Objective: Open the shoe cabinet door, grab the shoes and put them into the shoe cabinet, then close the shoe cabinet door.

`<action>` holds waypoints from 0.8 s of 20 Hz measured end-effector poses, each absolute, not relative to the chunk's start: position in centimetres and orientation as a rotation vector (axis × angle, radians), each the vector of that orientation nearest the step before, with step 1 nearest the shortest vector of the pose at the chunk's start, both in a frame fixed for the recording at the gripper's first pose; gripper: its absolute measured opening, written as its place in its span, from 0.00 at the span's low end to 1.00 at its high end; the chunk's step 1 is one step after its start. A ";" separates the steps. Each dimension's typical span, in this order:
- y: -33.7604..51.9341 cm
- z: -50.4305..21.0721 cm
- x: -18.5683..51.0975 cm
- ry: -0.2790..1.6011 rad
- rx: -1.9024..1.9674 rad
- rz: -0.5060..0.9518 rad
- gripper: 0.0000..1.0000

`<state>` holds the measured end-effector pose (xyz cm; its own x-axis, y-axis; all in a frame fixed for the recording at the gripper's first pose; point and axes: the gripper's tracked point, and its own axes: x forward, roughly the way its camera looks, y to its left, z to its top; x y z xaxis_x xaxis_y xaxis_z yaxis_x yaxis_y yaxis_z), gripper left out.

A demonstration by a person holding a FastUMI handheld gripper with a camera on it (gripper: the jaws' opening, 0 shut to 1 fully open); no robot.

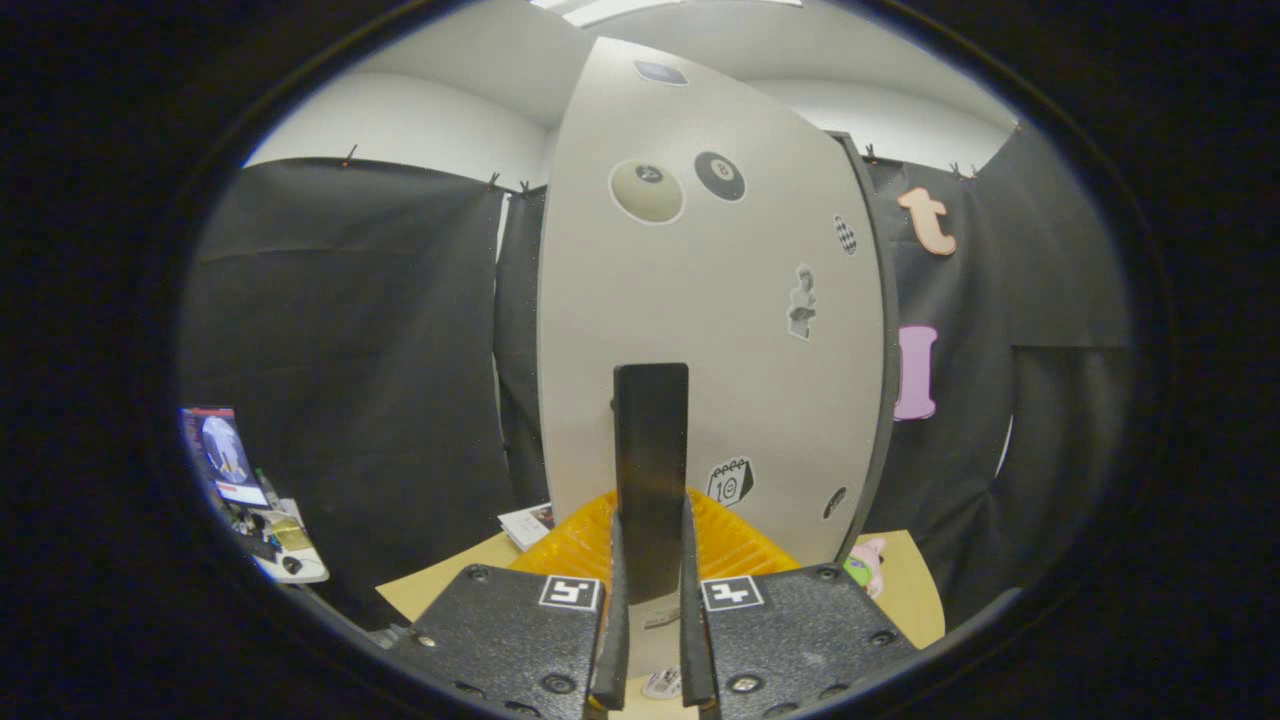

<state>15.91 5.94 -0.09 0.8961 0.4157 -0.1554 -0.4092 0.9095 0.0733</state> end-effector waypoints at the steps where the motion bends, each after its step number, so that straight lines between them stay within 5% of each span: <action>1: 5.1 -0.1 15.5 0.167 0.038 0.425 0.24; 9: -2.2 -0.2 12.9 0.122 0.037 0.336 0.23; 16: -9.6 -0.1 12.5 0.117 0.045 0.217 0.07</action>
